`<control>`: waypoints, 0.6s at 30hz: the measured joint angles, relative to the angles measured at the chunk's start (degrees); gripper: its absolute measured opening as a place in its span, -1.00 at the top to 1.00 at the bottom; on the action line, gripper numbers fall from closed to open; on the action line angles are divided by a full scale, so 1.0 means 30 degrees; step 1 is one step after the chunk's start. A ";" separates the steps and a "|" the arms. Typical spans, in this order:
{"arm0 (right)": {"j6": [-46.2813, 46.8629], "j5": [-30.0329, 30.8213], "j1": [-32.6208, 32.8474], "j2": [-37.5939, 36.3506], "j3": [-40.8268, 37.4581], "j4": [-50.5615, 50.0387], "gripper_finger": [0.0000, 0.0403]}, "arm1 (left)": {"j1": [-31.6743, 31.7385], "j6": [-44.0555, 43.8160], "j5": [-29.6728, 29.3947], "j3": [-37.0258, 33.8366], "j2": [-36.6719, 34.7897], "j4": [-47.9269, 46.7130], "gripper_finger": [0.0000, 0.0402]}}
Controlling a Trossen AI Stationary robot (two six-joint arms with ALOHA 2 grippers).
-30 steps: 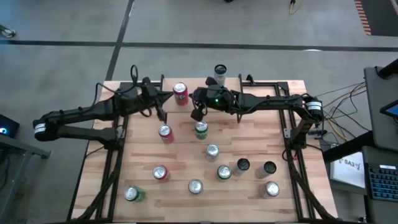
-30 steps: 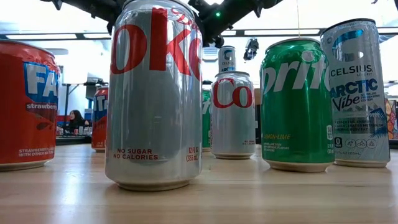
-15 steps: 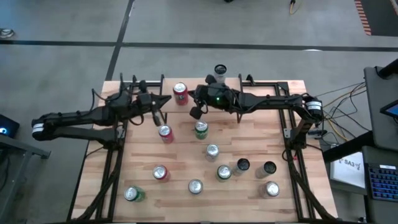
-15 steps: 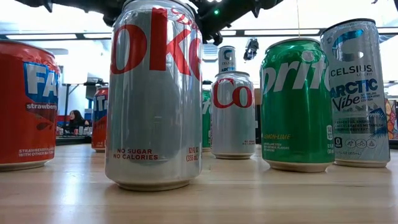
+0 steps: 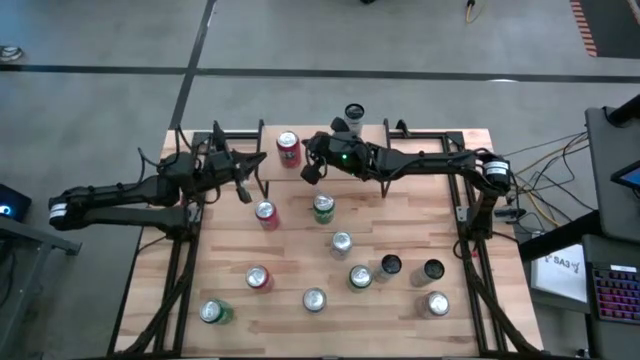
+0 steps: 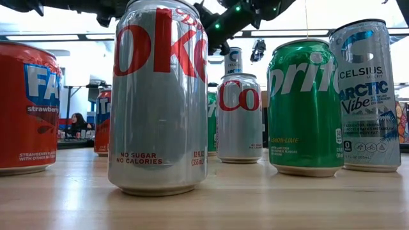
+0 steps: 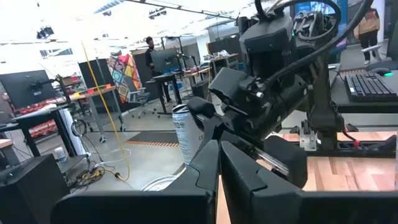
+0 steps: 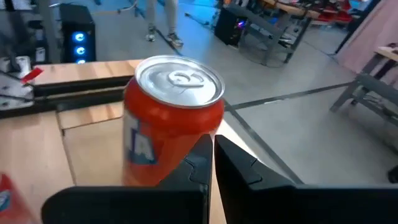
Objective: Place canned beverage on shelf
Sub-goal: Put the center orange soda can on the shelf
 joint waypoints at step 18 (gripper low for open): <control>0.0188 -0.0950 0.0015 0.0599 0.0000 0.1135 0.95 | 0.0000 0.0058 -0.0007 -0.0085 -0.0087 -0.0026 1.00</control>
